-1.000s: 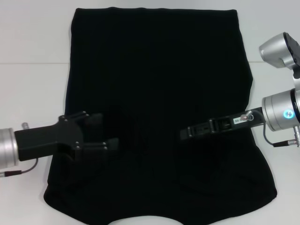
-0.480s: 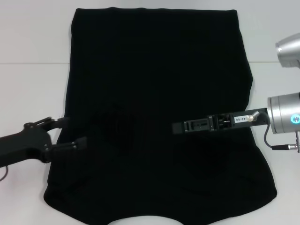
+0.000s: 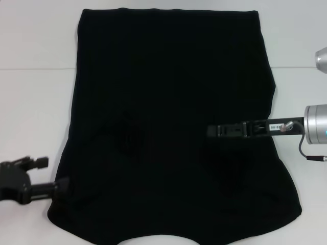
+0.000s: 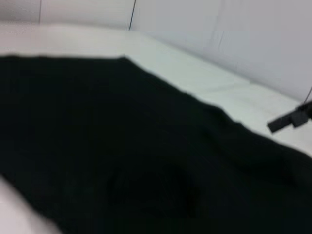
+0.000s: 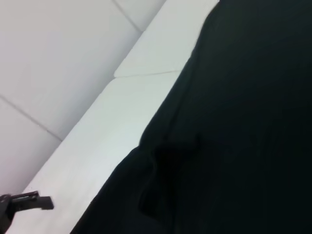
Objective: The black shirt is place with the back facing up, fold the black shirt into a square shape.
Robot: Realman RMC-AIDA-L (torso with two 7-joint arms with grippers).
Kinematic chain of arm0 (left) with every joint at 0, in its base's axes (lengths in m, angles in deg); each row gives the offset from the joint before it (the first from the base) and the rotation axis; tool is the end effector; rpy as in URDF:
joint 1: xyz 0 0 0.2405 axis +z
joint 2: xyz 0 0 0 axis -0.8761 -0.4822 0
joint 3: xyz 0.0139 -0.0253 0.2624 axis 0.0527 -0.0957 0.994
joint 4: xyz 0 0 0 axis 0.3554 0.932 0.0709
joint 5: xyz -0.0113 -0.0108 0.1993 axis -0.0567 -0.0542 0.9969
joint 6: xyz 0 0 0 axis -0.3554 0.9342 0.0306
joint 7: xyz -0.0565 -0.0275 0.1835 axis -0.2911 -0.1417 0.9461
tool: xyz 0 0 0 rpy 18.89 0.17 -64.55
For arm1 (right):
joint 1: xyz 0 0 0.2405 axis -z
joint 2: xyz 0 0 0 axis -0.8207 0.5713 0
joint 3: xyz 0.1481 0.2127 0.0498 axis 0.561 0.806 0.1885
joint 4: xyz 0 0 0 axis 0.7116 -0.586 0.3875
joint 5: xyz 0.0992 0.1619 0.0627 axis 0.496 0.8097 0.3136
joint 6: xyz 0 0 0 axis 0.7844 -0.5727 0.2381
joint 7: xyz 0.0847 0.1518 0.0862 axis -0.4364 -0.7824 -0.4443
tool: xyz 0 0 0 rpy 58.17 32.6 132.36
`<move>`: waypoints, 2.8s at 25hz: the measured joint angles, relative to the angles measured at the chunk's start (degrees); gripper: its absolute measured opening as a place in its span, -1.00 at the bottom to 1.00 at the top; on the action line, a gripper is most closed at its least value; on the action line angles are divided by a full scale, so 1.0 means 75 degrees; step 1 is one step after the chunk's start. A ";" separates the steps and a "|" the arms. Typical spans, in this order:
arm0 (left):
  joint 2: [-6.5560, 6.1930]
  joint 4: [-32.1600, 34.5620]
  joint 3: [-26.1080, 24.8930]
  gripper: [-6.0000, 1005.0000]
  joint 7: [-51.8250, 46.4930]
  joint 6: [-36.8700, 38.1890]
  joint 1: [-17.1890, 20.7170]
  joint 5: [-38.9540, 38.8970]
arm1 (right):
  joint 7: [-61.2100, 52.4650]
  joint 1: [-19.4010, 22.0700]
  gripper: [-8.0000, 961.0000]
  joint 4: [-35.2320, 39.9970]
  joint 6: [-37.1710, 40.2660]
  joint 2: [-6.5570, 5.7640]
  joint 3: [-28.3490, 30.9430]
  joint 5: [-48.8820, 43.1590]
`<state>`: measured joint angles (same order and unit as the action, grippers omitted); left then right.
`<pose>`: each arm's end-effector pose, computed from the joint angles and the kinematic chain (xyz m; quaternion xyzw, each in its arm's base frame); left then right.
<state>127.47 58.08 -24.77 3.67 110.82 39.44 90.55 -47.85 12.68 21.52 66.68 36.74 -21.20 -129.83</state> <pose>-0.3311 0.2971 0.0089 -0.8980 -0.3211 -0.1843 0.2379 0.2258 0.4027 -0.0653 -0.8612 0.4666 0.1756 0.0990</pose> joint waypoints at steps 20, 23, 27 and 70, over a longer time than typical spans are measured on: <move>0.0241 0.0425 0.0135 0.72 0.0835 0.0257 0.0094 0.0916 | 0.1146 -0.0407 0.53 0.0002 0.0247 0.0342 0.0016 0.0053; 0.0311 0.0431 0.0143 0.72 0.1309 0.0054 0.0052 0.0923 | 0.1101 -0.0451 0.53 0.0002 0.0156 0.0351 0.0019 0.0077; 0.0344 0.0439 0.0252 0.72 0.1628 -0.0086 0.0021 0.0941 | 0.1095 -0.0479 0.53 -0.0027 0.0058 0.0371 0.0017 0.0345; 0.0387 0.0451 0.1293 -0.62 0.1760 -0.1011 -0.0033 0.1108 | 0.1092 -0.0488 0.54 -0.0008 -0.0164 0.0311 0.0019 0.0849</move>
<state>130.37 61.46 -15.07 16.87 103.24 39.20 98.86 -39.66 9.02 21.46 65.45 39.08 -21.05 -123.47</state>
